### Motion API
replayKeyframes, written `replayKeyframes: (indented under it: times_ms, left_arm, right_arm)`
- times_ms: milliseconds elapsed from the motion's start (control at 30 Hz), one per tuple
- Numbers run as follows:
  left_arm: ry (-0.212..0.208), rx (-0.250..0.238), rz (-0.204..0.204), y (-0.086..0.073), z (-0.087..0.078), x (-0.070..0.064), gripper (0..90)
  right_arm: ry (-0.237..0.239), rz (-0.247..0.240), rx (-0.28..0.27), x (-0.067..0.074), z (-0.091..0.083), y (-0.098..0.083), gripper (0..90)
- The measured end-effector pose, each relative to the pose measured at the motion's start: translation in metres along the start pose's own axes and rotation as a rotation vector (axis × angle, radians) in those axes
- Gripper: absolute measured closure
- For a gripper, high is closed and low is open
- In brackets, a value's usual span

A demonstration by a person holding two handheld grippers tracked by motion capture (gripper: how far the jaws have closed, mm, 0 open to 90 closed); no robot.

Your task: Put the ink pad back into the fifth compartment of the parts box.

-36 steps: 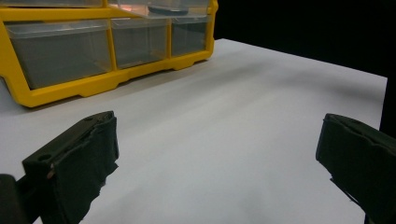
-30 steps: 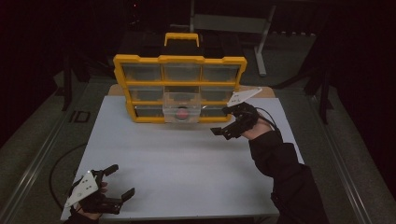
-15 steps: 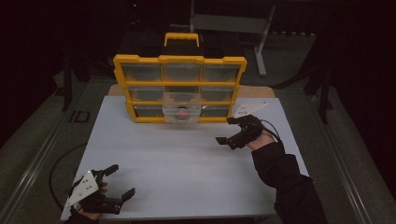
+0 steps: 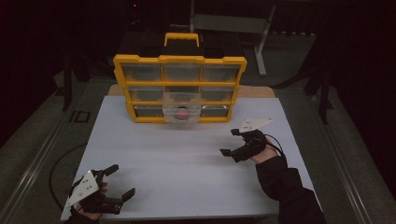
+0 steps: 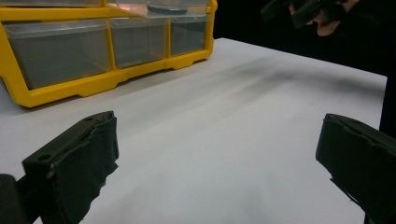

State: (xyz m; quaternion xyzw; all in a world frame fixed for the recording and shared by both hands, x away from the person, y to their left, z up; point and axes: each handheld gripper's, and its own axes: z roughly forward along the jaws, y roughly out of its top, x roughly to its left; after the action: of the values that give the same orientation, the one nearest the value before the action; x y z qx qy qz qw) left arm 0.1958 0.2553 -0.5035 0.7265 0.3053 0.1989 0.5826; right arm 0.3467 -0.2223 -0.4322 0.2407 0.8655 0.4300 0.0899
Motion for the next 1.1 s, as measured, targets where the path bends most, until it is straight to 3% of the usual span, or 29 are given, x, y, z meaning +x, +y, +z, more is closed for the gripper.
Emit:
replayKeyframes:
  times_ms: [333, 1100]
  left_arm:
    - [0.001, 0.003, 0.001, 0.000, 0.000, 0.000, 0.0]
    - [-0.001, 0.004, 0.002, 0.000, 0.000, 0.000, 0.0]
  right_arm:
    - [-0.012, 0.039, -0.032, 0.007, -0.005, -0.036, 8.4]
    - [-0.062, 0.094, -0.097, 0.021, -0.018, -0.090, 8.4]
